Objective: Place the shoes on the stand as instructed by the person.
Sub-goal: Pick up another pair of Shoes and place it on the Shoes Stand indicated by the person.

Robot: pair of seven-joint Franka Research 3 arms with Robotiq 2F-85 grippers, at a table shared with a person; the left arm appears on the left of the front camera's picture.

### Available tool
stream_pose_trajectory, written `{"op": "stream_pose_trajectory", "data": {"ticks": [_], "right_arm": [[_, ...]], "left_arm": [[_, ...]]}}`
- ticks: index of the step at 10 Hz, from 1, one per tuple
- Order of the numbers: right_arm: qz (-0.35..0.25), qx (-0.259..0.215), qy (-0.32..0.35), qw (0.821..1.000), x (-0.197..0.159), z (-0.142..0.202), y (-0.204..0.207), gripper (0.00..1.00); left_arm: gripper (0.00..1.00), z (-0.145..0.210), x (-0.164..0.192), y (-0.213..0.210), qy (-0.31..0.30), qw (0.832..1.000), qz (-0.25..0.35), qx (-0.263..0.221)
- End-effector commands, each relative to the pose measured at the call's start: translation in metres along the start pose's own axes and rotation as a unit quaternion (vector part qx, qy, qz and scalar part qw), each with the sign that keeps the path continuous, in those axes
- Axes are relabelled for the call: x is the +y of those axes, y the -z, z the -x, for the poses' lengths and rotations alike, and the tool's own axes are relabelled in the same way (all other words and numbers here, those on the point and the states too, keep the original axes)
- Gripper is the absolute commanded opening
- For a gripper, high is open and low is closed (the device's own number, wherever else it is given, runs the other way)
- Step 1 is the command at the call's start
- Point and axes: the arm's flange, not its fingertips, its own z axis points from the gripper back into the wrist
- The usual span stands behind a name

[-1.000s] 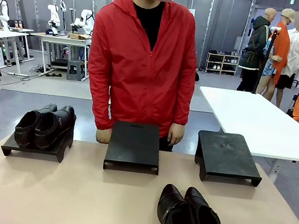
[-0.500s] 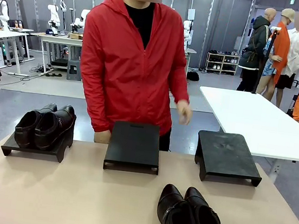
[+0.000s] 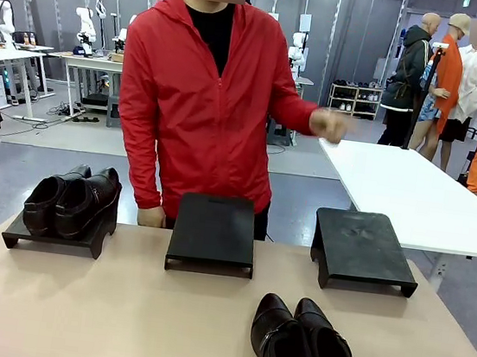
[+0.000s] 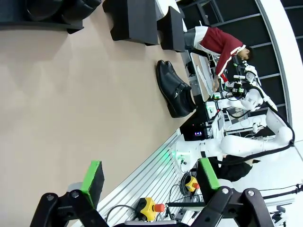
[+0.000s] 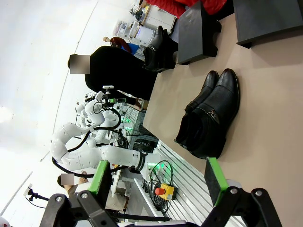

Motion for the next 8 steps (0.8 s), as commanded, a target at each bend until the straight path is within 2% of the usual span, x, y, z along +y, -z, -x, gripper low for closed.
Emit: {"op": "stream_pose_trajectory", "data": {"ticks": [1, 8], "right_arm": [[-0.006, -0.005, -0.009, 1.0, 0.0011, -0.001, -0.0014, 1.0], [-0.006, -0.005, -0.009, 1.0, 0.0011, -0.001, -0.0014, 1.0]], "left_arm": [[1.0, 0.0047, -0.0013, -0.0002, 0.008, 1.0, 0.003, 0.006], [1.0, 0.0047, -0.0013, -0.0002, 0.008, 1.0, 0.003, 0.006]]}}
